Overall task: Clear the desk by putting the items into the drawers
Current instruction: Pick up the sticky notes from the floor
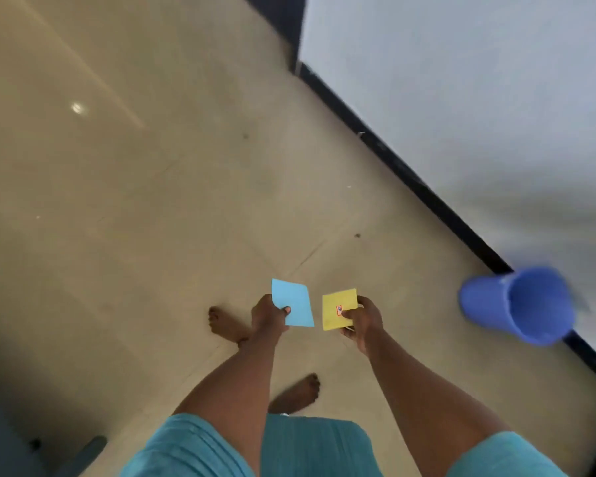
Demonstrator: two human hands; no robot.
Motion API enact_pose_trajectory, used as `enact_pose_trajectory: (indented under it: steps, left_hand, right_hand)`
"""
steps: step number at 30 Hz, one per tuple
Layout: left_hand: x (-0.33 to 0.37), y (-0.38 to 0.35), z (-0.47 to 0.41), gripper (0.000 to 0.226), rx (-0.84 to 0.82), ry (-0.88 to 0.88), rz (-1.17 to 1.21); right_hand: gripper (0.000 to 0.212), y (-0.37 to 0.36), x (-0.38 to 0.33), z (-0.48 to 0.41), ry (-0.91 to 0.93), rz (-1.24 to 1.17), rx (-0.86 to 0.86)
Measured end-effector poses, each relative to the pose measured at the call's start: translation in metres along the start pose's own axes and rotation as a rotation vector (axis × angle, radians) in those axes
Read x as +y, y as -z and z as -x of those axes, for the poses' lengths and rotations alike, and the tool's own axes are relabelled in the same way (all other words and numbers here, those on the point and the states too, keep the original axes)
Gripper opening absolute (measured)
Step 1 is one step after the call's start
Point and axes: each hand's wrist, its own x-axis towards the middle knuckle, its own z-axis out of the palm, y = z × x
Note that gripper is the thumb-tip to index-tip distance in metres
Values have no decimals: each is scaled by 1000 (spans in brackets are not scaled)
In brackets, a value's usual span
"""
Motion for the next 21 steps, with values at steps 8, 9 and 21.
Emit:
enact_pose_trajectory:
  steps: [8,9,21]
  left_hand:
    - [63,-111,153,36,-146,-279,-286]
    - [73,-124,174,36,-176,-326,-311]
    - [216,-285,335,31,-477,-624,-502]
  right_hand:
    - [44,186,33,71,-46,-533,208]
    - [43,206,34,81,-45,-594,224]
    - [27,401,-16,153,117,-1166,566]
